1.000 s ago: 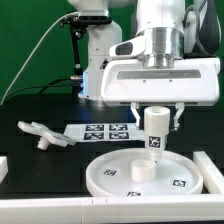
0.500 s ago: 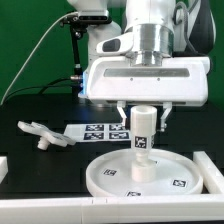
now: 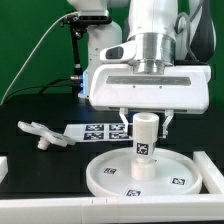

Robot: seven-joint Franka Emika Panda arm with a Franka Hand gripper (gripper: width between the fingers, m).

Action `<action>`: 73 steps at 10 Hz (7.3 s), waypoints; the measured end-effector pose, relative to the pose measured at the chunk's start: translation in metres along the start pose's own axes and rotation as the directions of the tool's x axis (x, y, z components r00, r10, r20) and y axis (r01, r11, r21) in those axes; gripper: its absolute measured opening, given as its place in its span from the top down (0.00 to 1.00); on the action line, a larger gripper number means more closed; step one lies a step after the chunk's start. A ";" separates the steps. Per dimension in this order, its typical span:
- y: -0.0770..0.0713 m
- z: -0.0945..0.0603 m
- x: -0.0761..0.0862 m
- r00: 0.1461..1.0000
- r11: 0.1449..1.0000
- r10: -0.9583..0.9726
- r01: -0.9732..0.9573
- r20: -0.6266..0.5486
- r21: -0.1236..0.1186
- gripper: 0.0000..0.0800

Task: Assemble round table

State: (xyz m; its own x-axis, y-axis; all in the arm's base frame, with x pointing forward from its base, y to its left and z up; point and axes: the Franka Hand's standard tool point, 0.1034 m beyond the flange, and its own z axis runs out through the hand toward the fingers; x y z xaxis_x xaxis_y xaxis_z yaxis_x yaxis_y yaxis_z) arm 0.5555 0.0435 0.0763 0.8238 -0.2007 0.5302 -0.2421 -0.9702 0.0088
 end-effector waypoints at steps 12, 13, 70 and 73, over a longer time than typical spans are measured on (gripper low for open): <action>0.000 -0.001 0.022 0.964 0.999 0.038 -0.046 0.265 0.023 0.19; -0.002 -0.002 0.033 0.954 0.998 0.047 -0.058 0.297 0.027 0.19; 0.013 0.006 0.018 0.847 0.935 0.352 -0.334 0.398 -0.116 0.49; 0.010 0.005 0.015 0.643 0.720 0.693 -0.639 0.326 -0.269 0.49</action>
Offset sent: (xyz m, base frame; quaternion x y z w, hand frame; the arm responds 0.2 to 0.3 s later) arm -0.0033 0.0050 -0.0110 0.0296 -0.0022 0.0226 0.9993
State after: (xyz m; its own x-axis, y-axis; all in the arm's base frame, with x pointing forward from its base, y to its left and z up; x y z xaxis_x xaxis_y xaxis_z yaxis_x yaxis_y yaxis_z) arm 0.5680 0.0299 0.0796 0.5295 -0.8453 0.0709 -0.8388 -0.5342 -0.1046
